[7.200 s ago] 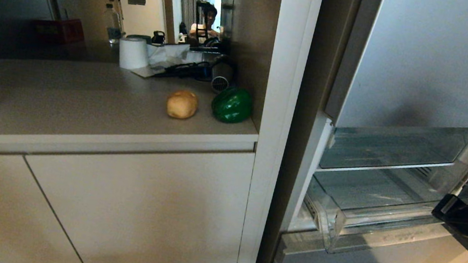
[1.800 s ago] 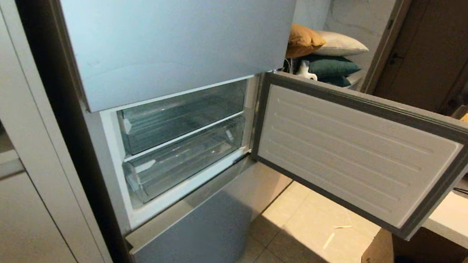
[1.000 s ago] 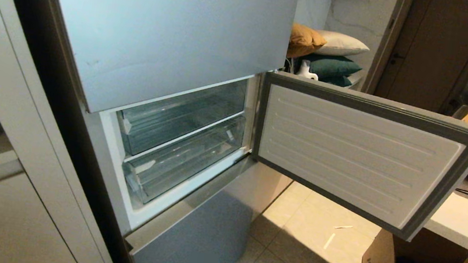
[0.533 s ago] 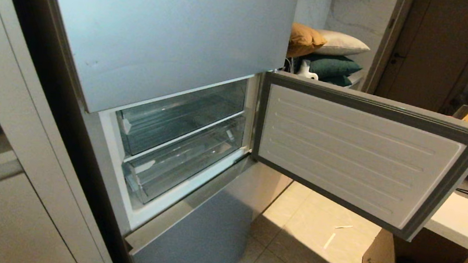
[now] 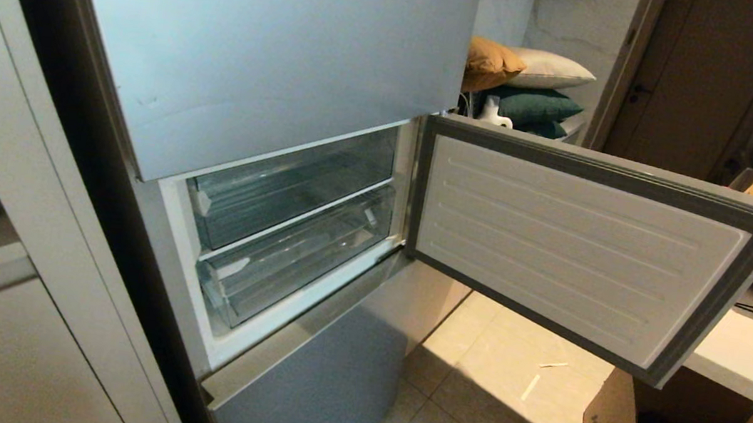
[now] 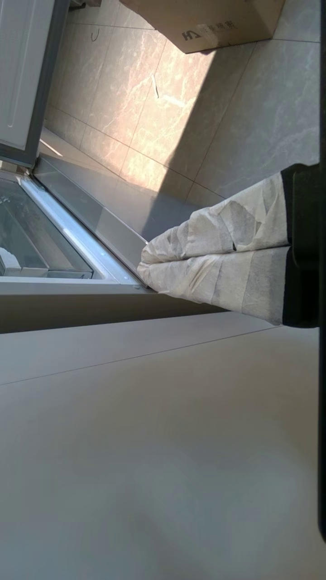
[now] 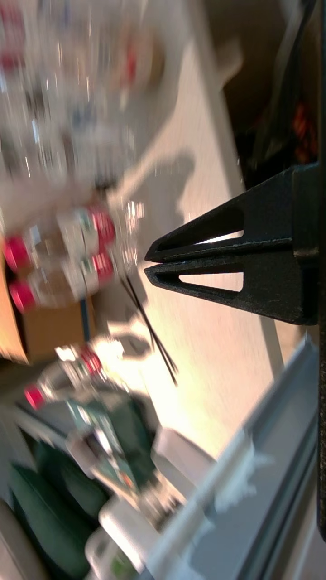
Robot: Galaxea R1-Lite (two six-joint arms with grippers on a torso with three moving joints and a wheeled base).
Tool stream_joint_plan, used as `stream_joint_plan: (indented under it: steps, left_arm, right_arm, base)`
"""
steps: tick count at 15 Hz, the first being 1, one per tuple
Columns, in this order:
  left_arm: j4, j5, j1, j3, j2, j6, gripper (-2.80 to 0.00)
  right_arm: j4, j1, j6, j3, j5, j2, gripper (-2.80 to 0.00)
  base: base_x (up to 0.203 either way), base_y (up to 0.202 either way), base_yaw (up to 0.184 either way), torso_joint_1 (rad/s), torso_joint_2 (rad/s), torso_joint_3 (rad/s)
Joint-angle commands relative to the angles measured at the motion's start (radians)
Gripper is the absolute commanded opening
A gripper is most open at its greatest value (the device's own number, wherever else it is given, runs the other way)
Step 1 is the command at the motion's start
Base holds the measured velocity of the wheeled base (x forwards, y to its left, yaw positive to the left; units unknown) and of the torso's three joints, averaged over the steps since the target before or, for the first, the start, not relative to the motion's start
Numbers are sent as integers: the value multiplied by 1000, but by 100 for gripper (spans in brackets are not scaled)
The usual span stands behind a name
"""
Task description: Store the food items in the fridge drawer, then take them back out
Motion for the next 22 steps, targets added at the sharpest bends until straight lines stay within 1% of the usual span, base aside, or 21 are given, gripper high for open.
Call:
stream_joint_plan:
  steps: [1,4,5,8,10,11,16,18,20,22]
  left_arm:
    - [0,0,0,0,0,0,-280]
    - [0,0,0,0,0,0,-280]
    - [0,1,0,0,0,0,-280]
    - [0,0,0,0,0,0,-280]
    - [0,0,0,-1,0,0,-280]
    - [0,0,0,0,0,0,-280]
    - [0,0,0,0,0,0,-280]
    - [0,1,0,0,0,0,-280]
    - [0,0,0,0,0,0,-280]
    - [0,0,0,0,0,0,-280]
  right_arm:
    - [-7,58,2,-60,2,90,-280]
    - [-14,117,4,-143,13,145,-280]
    - [-15,125,4,-172,32,166,-280]
    - [-26,127,-6,-241,200,227,-280]
    - [-27,130,-10,-264,310,247,-280]
    - [-26,132,-11,-281,334,261,-280]
    - [-26,196,-13,-391,355,350,-280]
    - [-25,213,-34,-433,357,383,-280]
    - [-25,234,-57,-446,357,397,-280]
    - [-25,251,-64,-475,356,417,-280]
  base:
    - [0,0,0,0,0,0]
    - [0,0,0,0,0,0]
    - [0,0,0,0,0,0]
    - [0,0,0,0,0,0]
    - [0,0,0,0,0,0]
    - [0,0,0,0,0,0]
    - [0,0,0,0,0,0]
    - [0,0,0,0,0,0]
    - [0,0,0,0,0,0]
    - [0,0,0,0,0,0]
